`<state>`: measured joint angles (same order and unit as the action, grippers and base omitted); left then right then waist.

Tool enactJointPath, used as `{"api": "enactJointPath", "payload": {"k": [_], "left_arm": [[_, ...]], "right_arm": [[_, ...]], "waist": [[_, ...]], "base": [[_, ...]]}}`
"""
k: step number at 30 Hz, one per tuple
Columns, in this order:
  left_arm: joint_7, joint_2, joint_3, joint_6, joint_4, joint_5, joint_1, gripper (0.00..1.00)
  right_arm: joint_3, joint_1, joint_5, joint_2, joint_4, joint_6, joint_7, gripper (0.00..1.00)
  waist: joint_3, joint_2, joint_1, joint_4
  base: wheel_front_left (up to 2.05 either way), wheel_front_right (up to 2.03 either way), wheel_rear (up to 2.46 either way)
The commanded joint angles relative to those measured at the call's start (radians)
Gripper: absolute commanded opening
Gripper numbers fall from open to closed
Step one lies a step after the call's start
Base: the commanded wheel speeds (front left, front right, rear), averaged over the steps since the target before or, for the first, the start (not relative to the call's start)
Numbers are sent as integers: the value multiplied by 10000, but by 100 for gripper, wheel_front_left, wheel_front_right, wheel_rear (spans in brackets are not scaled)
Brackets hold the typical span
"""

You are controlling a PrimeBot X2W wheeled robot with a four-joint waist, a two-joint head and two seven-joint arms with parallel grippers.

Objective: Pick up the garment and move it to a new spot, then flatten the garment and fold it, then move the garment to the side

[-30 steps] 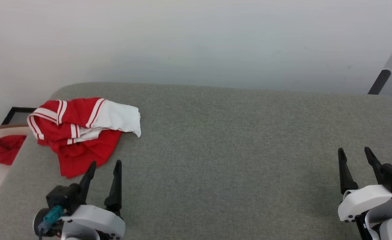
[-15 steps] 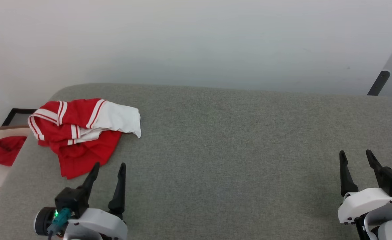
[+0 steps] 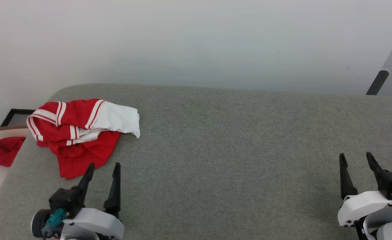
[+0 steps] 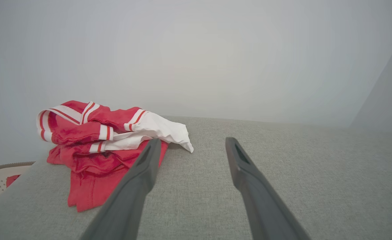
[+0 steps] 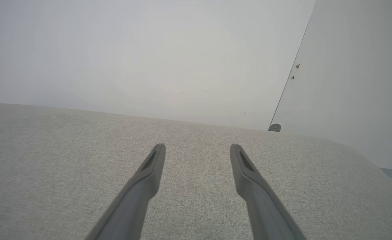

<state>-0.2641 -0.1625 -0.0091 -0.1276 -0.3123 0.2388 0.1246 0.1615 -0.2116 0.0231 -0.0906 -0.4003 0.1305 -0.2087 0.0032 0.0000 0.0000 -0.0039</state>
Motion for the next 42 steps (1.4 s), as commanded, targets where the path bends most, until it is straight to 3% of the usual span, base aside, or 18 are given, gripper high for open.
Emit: {"api": "enactJointPath", "payload": {"k": [1, 9, 14, 22, 23, 35, 42], "left_arm": [[-2, -48, 2, -33, -37, 69, 104, 100], [-3, -32, -58, -38, -183, 39, 202, 100], [-3, 17, -42, -34, -341, -20, 316, 100], [-3, 139, 10, 75, -504, -193, 312, 100], [-2, 167, 32, 125, -529, -225, 299, 100], [-3, 193, 240, 301, -541, -298, -216, 100], [-1, 385, 904, 683, 187, -13, -801, 100]], "right_arm": [[47, 134, 2, 27, -19, 4, -58, 100], [73, 124, -63, 72, 27, 4, -65, 100], [-98, 164, -173, 64, 104, 4, -112, 100], [-670, 229, -283, 62, 66, 4, -51, 100], [-862, 225, -344, 51, 26, 4, -38, 100], [-1891, 255, -600, 117, -299, 4, -86, 100], [-3028, -576, -814, 29, -598, 2, 64, 100]], "waist": [[4, 0, 0, -2], [4, 0, 0, 195], [34, 0, 0, 657], [11, 0, 0, 1936], [-19, 0, 0, 2386], [-421, 0, 0, 4770], [-32, 0, 0, 5208]], "base": [[0, 0, 0], [0, 0, 0], [0, 0, 0], [0, 0, 0], [0, 0, 0], [0, 0, 0], [0, 0, 0]]}}
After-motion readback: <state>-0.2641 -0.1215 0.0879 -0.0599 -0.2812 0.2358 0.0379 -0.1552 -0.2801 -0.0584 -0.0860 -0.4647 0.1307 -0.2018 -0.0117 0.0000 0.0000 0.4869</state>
